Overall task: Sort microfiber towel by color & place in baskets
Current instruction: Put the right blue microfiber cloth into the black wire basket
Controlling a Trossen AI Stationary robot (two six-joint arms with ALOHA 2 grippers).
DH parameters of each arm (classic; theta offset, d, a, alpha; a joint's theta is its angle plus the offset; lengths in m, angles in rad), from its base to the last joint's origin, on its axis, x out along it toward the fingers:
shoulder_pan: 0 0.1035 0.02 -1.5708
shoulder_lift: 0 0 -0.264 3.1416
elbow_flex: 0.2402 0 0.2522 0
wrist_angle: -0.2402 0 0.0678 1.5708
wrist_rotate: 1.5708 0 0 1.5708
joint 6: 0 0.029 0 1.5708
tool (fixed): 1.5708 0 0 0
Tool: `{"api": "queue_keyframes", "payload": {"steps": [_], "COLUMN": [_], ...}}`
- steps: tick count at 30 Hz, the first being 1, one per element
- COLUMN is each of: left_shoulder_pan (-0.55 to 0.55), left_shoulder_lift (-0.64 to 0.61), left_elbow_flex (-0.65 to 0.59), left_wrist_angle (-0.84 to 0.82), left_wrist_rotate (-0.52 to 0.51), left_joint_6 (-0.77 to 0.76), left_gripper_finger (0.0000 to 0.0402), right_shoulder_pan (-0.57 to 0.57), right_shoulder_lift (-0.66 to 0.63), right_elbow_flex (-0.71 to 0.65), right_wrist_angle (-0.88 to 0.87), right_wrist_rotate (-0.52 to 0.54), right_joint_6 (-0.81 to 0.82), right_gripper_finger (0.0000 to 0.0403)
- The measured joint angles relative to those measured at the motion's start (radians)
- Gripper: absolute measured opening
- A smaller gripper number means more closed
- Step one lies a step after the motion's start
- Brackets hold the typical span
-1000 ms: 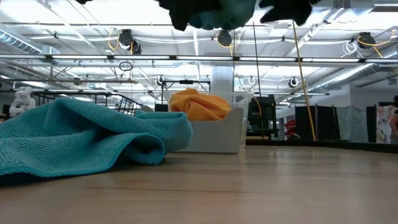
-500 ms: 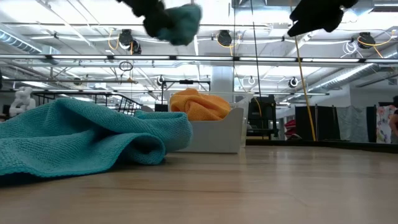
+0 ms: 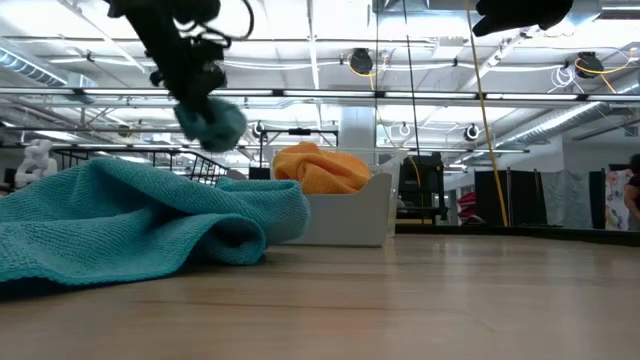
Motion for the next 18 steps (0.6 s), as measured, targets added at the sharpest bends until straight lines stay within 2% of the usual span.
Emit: {"api": "queue_keyframes", "payload": {"steps": [6, 12, 18], "left_shoulder_pan": [0.118, 0.183, 0.189], "left_shoulder_lift": [0.046, 0.117, 0.201], "left_elbow_flex": [0.000, 0.000, 0.000], "left_wrist_angle": [-0.075, -0.085, -0.083], "left_wrist_rotate": [0.011, 0.052, 0.049], "left_joint_6": [-0.063, -0.076, -0.077], "left_gripper_finger": [0.0011, 0.0012, 0.0063], "right_shoulder_pan": [0.000, 0.000, 0.000], "right_shoulder_lift": [0.000, 0.000, 0.000], "right_elbow_flex": [0.000, 0.000, 0.000], "right_wrist_angle": [0.001, 0.001, 0.001], "right_wrist_rotate": [0.020, 0.026, 0.026], "right_joint_6": [-0.001, -0.007, -0.008], "right_gripper_finger": [0.0249, 0.0249, 0.0249]}}
